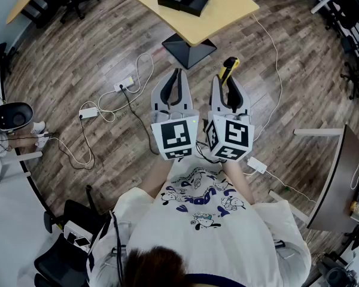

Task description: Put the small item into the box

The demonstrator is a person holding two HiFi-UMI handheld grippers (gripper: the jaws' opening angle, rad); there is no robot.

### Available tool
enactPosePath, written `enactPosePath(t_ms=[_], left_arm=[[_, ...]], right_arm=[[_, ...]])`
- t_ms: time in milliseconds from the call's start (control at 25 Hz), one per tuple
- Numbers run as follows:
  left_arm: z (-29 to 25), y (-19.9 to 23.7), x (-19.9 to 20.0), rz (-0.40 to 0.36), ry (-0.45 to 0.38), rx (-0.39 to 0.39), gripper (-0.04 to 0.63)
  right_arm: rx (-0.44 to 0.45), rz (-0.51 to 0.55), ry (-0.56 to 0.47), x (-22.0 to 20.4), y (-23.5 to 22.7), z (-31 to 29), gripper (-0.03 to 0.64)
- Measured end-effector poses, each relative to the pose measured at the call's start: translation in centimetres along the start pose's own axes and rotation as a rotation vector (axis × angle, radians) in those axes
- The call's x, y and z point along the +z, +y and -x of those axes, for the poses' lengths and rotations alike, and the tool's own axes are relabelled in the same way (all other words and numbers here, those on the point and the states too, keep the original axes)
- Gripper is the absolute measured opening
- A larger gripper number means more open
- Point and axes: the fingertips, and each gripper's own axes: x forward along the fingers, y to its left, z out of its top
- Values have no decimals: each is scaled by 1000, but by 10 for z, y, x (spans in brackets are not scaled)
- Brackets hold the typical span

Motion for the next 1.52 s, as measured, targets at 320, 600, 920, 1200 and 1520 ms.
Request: enactPosePath(t_ms=[320, 600, 920, 1200, 1520], left_arm=[[-9, 2, 0, 4, 0, -13, 25], [-37, 15, -3, 10, 5, -34, 25], [-85, 39, -5, 11, 3, -69, 25], [-114, 60, -10, 6, 18, -85, 25], [-142, 68, -18, 20, 46, -88, 25]], right_arm=[[-5, -2, 3, 0, 1, -10, 129], [-14, -17, 7, 0, 5, -39, 130], [-43, -19, 9, 4, 7, -88, 129], [-70, -33, 21, 3, 8, -117, 129], [-80, -55, 56, -3, 1, -147, 130]])
